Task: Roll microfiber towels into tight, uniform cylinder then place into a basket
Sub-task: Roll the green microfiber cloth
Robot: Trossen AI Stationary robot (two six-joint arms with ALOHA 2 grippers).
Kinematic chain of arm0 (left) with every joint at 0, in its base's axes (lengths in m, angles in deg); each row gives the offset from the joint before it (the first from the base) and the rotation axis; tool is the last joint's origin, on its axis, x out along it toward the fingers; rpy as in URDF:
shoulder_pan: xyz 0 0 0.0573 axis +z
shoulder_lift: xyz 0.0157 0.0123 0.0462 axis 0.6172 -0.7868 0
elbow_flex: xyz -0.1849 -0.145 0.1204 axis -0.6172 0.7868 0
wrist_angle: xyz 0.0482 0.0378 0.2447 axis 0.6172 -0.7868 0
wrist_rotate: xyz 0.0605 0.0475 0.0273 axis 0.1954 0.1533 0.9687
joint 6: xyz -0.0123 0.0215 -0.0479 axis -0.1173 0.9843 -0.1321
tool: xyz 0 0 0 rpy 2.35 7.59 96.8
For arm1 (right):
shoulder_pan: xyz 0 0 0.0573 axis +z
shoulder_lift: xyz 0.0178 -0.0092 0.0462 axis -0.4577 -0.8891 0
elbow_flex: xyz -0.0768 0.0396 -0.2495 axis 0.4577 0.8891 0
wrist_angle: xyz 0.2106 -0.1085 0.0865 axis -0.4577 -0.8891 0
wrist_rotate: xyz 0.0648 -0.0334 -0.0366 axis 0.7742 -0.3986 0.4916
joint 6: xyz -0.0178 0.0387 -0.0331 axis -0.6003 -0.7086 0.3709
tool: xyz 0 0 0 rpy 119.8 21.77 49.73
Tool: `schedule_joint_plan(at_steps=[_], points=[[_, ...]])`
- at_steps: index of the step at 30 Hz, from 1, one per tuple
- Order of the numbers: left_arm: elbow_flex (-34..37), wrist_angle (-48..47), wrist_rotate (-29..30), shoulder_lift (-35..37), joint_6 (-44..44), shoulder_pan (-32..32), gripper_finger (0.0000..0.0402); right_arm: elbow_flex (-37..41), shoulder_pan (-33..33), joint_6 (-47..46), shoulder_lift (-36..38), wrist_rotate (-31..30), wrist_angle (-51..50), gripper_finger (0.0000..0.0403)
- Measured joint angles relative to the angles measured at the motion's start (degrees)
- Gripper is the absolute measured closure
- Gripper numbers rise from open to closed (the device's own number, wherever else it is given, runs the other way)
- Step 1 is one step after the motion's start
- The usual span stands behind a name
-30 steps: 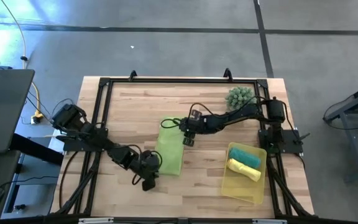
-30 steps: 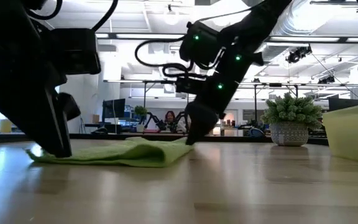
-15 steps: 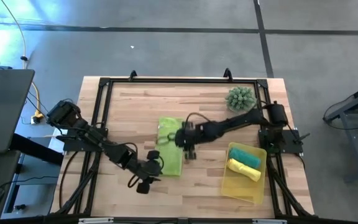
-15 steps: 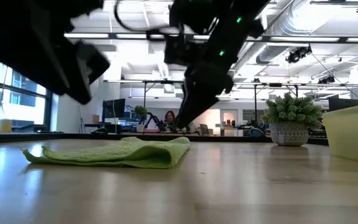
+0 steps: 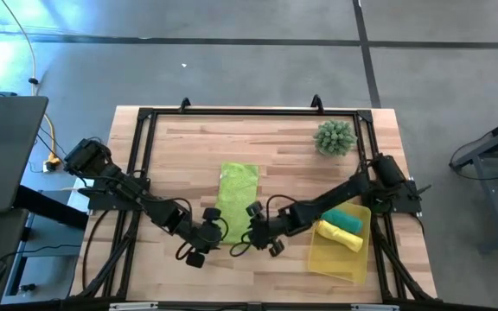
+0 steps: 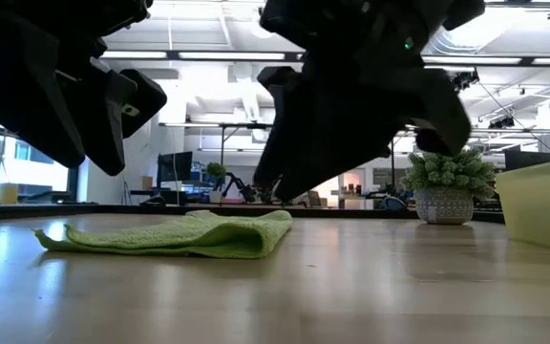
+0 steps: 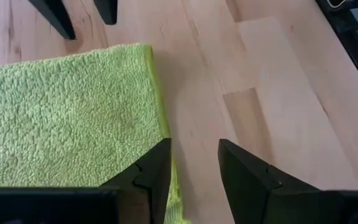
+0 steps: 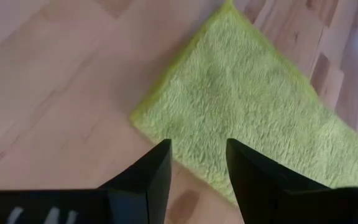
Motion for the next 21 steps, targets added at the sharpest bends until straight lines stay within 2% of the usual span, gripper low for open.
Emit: schedule_joint_plan(at_steps=[13,21], points=[[0.0,2.81,-1.76,0.0,-2.2,-0.15,0.0279,-0.02,0.13,0.63,-3.09,0.84,4.27,0.0258],[0.0,1.15,-1.22,0.0,3.43,0.11,0.0279,-0.04,0.07,0.25,-3.28,2.92,5.25,0.0258]])
